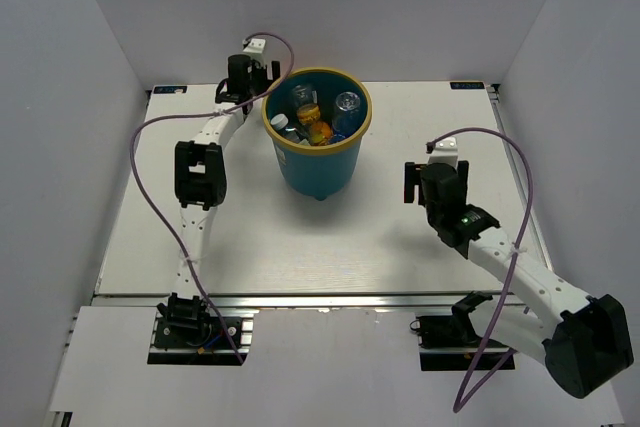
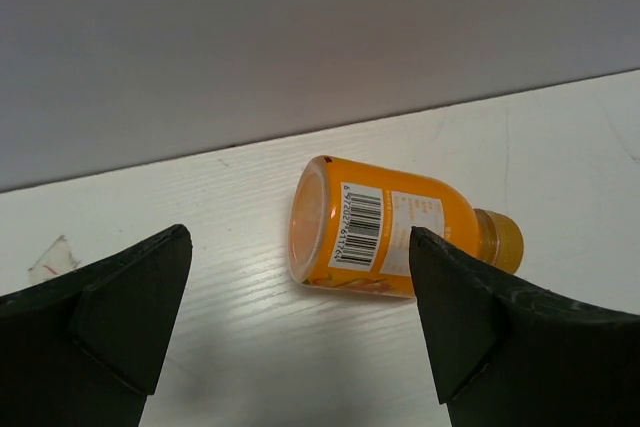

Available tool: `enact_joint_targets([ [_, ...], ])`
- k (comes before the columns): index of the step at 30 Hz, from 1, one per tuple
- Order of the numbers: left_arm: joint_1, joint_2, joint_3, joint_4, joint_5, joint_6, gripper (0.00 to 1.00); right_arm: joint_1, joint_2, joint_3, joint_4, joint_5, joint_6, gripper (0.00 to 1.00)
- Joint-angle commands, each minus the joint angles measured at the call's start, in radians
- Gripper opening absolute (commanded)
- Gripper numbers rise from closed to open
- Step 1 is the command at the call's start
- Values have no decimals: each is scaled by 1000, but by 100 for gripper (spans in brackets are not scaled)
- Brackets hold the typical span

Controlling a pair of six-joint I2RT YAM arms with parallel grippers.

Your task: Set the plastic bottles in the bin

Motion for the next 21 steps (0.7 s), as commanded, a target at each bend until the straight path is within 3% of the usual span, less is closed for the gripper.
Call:
enact_joint_targets([
  [1, 5, 3, 53, 111, 20, -90, 98, -5, 50, 58, 26, 52, -33, 89],
  [5, 5, 33, 1, 226, -34, -262, 98, -5, 100, 73, 32, 66, -43, 89],
  [10, 14, 73, 70, 133, -131, -475, 98, -5, 100, 41, 78, 86, -65, 89],
  [15, 22, -26, -75, 196, -138, -734, 98, -5, 112, 32, 77, 113, -76, 89],
  [21, 12, 43, -74, 289, 10, -933, 98, -5, 91, 23, 89, 151, -71, 89],
])
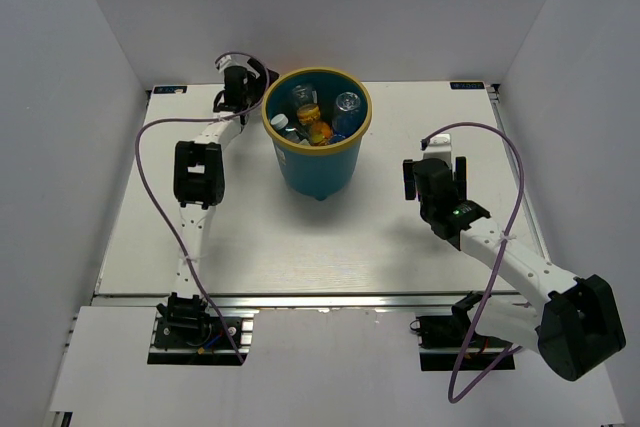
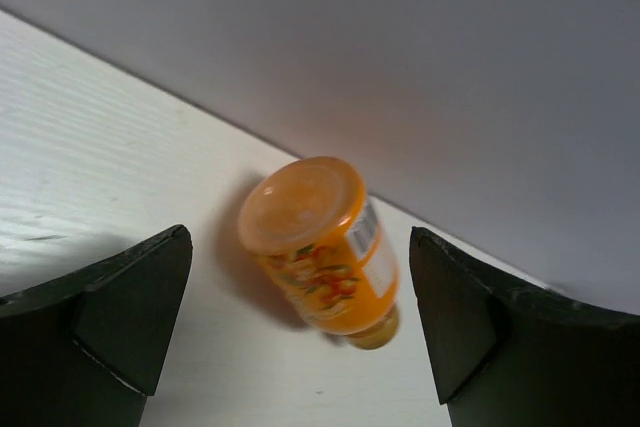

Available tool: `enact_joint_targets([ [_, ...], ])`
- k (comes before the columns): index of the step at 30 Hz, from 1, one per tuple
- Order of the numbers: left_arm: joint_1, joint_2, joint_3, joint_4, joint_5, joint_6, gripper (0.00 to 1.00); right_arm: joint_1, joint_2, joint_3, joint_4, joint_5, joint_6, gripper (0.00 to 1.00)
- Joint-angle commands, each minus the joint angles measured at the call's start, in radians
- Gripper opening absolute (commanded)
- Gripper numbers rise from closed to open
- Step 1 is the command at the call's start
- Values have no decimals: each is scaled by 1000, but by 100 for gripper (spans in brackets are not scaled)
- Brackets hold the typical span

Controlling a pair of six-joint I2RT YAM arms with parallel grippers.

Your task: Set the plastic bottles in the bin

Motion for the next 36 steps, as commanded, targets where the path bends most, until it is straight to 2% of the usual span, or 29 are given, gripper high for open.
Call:
enact_joint_targets([
  [1, -9, 10, 34, 119, 92, -182, 98, -5, -25, -5, 60, 49, -6, 89],
  [3, -12, 54, 27, 196, 143, -243, 98, -5, -38, -11, 70, 29, -11, 89],
  [4, -12, 60, 2, 321, 160, -272, 98, -5, -39, -21, 81, 22, -15, 89],
  [5, -12, 64, -16, 348, 157, -317, 98, -5, -33, -23, 83, 20, -18, 89],
  [9, -27, 94, 5, 299, 122, -307, 98, -5, -9, -6, 69, 37, -17, 89],
  [15, -69, 60, -78, 245, -2, -274, 98, -5, 8, 2, 64, 48, -19, 89],
  [19, -95, 96, 0, 169, -27, -225, 98, -5, 14, 3, 70, 54, -25, 89],
  [24, -113, 121, 26, 202, -21, -210, 96, -5, 39, -5, 136, 106, -38, 89],
  [26, -116, 117, -6, 307, 54, -202, 87, -6, 62, 3, 180, 126, -32, 89],
  [27, -119, 113, -50, 399, 86, -208, 69, -9, 73, 18, 217, 126, -20, 89],
  [30, -119, 112, -58, 457, 166, -201, 49, -22, 120, 47, 239, 114, 35, 89],
  [31, -119, 109, -56, 446, 174, -182, 33, -28, 143, 63, 241, 102, 40, 89],
  [32, -119, 101, -58, 437, 172, -155, 23, -37, 152, 67, 241, 85, 44, 89],
  [34, -119, 68, -99, 451, 165, -144, 11, -45, 177, 71, 242, 77, 57, 89],
  [36, -119, 45, -122, 486, 189, -127, 7, -66, 192, 72, 257, 62, 75, 89],
])
